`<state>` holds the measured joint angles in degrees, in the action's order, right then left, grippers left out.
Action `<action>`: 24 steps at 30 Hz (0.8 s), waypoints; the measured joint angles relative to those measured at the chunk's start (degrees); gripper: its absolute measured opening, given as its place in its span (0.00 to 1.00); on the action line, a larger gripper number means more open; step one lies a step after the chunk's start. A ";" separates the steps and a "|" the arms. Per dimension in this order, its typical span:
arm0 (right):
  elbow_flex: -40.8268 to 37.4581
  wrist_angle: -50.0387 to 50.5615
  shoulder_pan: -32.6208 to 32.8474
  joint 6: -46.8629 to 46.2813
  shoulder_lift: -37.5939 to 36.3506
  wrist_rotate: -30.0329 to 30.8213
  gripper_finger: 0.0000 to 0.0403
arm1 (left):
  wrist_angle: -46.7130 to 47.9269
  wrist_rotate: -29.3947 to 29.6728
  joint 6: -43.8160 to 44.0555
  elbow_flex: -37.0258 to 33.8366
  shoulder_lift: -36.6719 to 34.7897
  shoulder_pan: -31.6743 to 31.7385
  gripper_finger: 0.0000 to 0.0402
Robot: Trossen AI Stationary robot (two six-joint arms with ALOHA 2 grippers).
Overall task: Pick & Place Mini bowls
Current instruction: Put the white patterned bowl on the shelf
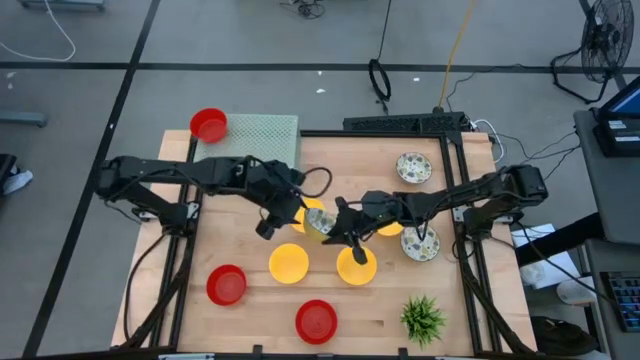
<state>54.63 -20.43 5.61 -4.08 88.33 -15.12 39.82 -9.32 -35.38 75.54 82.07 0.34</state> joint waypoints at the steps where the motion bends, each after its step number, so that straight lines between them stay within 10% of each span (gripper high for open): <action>1: 0.00 -0.28 0.22 0.86 -0.01 -0.14 0.02 | -0.12 -0.91 0.04 -0.01 0.68 -0.27 0.49; 16: 0.00 -2.46 0.66 9.74 0.01 -2.11 0.03 | -3.12 -3.94 -3.53 0.04 4.01 -5.88 0.47; 24: 0.07 -3.41 0.75 14.99 0.04 -7.73 0.03 | -4.39 -13.63 -1.33 0.10 4.70 -6.40 0.16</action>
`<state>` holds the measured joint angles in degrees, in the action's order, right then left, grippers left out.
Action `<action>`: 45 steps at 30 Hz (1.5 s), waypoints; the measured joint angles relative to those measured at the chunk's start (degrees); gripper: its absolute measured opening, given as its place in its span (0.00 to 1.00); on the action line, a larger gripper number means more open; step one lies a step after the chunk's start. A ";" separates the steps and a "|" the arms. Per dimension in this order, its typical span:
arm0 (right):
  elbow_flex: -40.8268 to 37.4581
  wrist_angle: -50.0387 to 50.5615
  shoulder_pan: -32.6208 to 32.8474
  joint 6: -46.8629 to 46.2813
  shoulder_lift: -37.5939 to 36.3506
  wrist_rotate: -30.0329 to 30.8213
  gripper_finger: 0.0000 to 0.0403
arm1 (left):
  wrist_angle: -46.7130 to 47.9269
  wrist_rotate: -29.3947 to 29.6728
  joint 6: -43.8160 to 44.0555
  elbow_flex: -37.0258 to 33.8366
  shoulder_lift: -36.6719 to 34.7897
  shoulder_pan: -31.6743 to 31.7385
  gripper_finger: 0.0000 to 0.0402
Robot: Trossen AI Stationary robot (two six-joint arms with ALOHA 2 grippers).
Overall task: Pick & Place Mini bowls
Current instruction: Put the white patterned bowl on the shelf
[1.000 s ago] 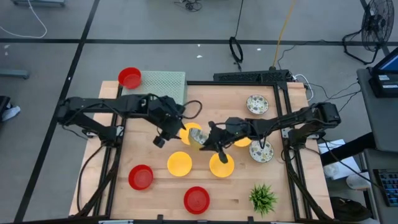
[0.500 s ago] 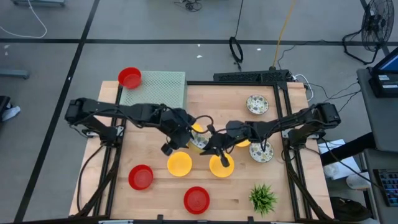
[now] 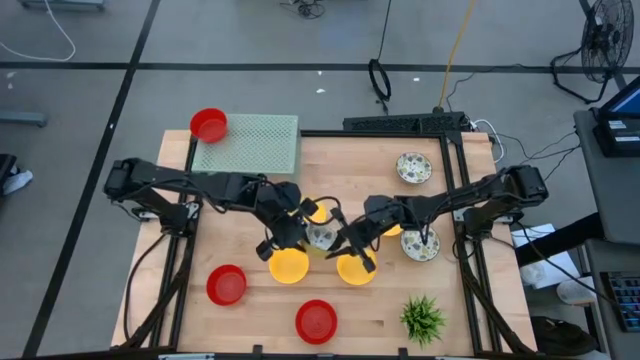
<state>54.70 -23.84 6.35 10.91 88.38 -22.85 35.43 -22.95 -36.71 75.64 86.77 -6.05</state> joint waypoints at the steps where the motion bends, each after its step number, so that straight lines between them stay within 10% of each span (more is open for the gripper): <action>1: 0.00 -0.18 0.06 0.47 0.00 -0.14 0.03 | -0.19 -1.53 0.32 -0.07 0.28 0.06 0.12; 9: 0.07 -1.81 0.25 5.40 -0.26 1.59 0.14 | -1.96 -8.58 5.46 -0.26 1.42 0.93 0.06; 25: -0.02 3.10 -0.99 -2.88 -4.77 3.09 0.45 | -3.00 -2.99 14.81 -0.07 1.54 0.56 0.04; 33: -0.02 13.77 -1.58 -3.94 -15.94 11.61 0.44 | -2.49 5.43 18.88 -0.07 1.54 0.67 0.05; 45: -0.07 23.78 -1.47 -4.26 -22.12 26.77 0.42 | 10.78 33.54 25.12 -0.04 -6.16 3.20 0.05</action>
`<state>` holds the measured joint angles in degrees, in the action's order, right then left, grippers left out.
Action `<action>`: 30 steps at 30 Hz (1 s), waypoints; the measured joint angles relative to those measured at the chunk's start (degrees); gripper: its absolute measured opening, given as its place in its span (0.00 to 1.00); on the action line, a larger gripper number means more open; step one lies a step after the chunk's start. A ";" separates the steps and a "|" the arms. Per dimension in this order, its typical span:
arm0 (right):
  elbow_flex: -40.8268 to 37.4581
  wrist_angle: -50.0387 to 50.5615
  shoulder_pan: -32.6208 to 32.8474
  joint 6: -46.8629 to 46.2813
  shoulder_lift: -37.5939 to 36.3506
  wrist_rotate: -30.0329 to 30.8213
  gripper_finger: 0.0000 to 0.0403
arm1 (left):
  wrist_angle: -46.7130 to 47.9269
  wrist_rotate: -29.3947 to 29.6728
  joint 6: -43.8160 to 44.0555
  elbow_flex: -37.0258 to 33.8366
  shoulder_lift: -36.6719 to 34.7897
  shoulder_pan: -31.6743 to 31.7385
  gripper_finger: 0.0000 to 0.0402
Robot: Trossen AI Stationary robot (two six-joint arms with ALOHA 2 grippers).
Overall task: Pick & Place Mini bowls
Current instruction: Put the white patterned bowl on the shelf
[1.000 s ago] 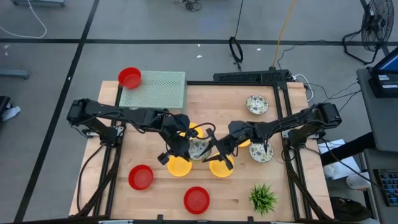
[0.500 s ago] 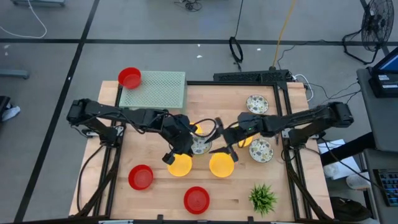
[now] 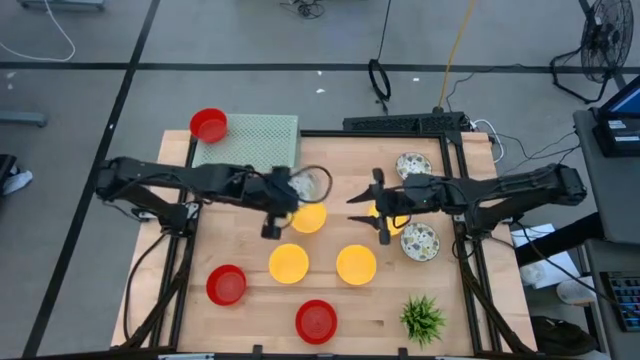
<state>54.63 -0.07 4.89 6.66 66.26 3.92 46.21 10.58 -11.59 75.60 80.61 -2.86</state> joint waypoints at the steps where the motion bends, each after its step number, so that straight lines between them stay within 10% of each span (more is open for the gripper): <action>1: 0.01 -0.02 0.00 0.00 0.04 0.88 0.42 | 2.02 1.88 0.78 0.06 -0.81 0.66 0.06; 15: -5.30 -4.63 0.00 0.04 0.07 2.08 0.42 | 22.40 7.55 12.29 0.06 -3.49 18.42 0.07; 30: -9.14 -8.73 0.02 0.04 0.07 2.05 0.42 | 22.98 6.49 17.60 0.06 -3.47 29.97 0.09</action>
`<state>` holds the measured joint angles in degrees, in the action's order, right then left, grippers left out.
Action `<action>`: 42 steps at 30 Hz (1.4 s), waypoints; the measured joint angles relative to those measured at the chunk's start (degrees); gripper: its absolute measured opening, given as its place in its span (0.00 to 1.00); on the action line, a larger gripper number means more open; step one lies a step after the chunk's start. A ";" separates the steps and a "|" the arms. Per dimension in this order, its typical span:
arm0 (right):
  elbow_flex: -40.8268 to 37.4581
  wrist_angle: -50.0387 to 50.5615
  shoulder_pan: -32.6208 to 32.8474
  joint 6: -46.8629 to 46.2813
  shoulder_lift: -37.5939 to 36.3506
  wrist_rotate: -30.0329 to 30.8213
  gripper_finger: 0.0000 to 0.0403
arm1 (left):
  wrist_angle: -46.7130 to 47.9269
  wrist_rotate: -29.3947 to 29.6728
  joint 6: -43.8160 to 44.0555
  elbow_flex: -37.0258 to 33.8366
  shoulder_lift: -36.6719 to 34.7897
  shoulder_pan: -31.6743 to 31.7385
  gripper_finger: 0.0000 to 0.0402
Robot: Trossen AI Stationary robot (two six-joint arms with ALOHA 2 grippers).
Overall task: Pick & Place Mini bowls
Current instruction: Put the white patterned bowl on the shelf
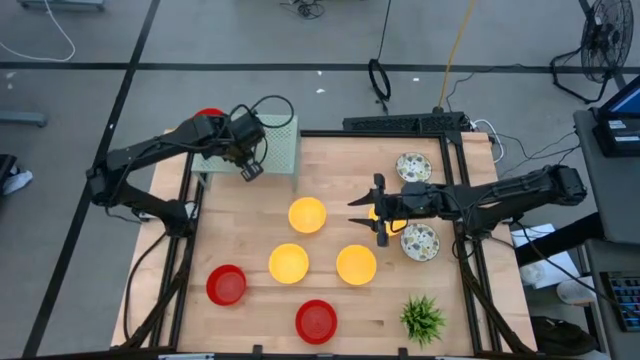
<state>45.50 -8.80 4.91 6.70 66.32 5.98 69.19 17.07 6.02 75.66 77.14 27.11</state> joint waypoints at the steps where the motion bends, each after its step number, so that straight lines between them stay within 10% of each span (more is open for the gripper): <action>1: 0.00 0.00 0.00 0.00 -0.02 0.00 0.42 | 0.06 -0.14 0.18 -0.02 0.00 0.00 0.10; 27: 0.00 0.00 0.02 -0.02 0.00 -0.02 0.42 | -9.47 -0.50 0.40 -8.33 0.00 -0.43 0.04; 42: 0.00 0.00 0.02 -0.02 0.00 -0.02 0.42 | -5.30 -2.30 3.70 -7.81 0.04 -1.11 0.32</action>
<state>45.50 -8.80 4.93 6.68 66.32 5.96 63.89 14.78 9.72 67.84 77.19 26.00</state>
